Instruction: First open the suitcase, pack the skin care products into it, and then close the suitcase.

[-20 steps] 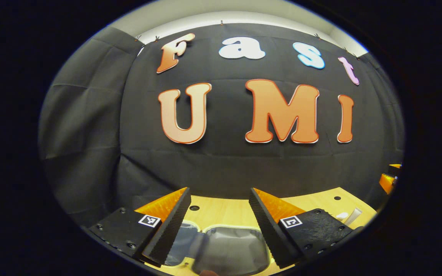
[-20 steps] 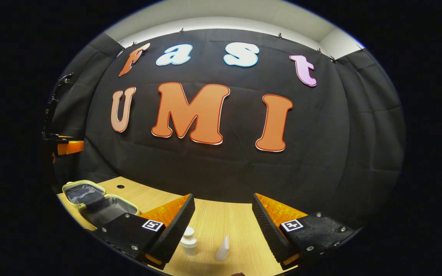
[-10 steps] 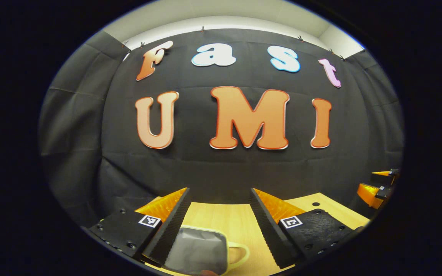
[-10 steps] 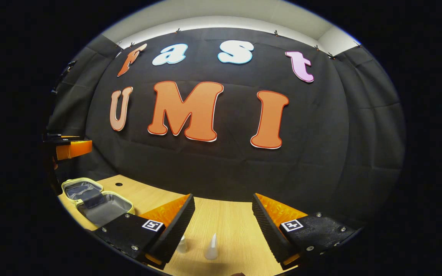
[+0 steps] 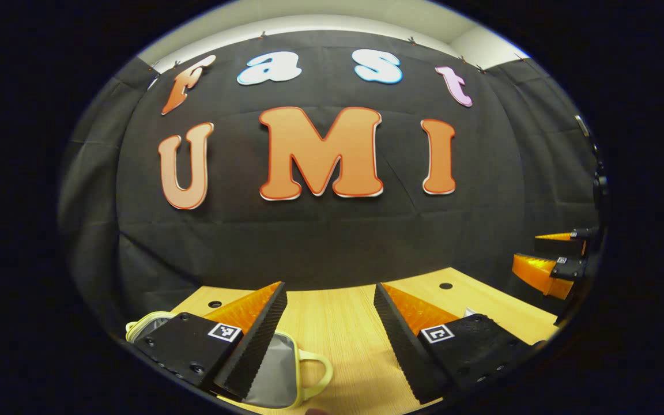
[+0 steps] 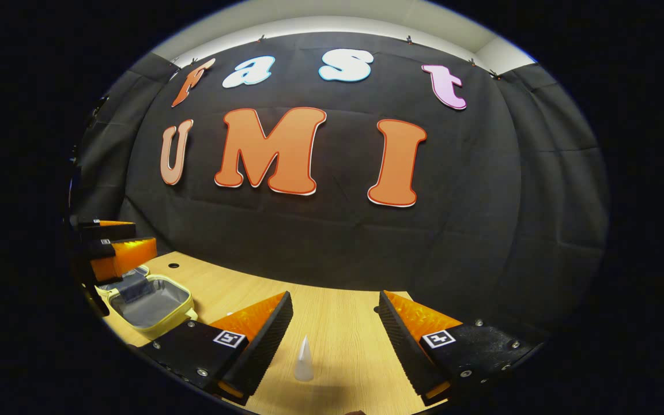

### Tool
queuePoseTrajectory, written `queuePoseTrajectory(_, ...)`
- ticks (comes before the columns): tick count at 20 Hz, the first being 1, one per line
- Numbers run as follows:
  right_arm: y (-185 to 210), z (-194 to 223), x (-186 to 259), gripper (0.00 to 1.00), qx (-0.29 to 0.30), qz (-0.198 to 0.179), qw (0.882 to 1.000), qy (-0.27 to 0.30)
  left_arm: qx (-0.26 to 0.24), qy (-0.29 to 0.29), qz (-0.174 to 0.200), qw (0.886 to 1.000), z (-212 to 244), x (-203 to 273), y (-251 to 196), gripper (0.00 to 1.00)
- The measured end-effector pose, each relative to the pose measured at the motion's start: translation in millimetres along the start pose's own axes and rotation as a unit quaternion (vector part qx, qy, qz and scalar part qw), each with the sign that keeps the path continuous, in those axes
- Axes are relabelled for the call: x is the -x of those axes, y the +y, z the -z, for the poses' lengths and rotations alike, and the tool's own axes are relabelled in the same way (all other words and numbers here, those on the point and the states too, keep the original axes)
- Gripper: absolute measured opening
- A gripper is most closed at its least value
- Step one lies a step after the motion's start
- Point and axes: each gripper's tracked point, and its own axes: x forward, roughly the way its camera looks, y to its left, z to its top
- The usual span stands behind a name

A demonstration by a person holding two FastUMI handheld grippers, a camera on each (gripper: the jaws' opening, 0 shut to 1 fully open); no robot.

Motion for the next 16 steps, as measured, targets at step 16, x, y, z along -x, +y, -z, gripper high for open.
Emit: queuePoseTrajectory(16, -5, 66, -8, 0.96, 0.002, -0.026, 0.997, 0.066, -0.056, 0.130, 0.092, 0.986, 171, -45, -115, 1.00)
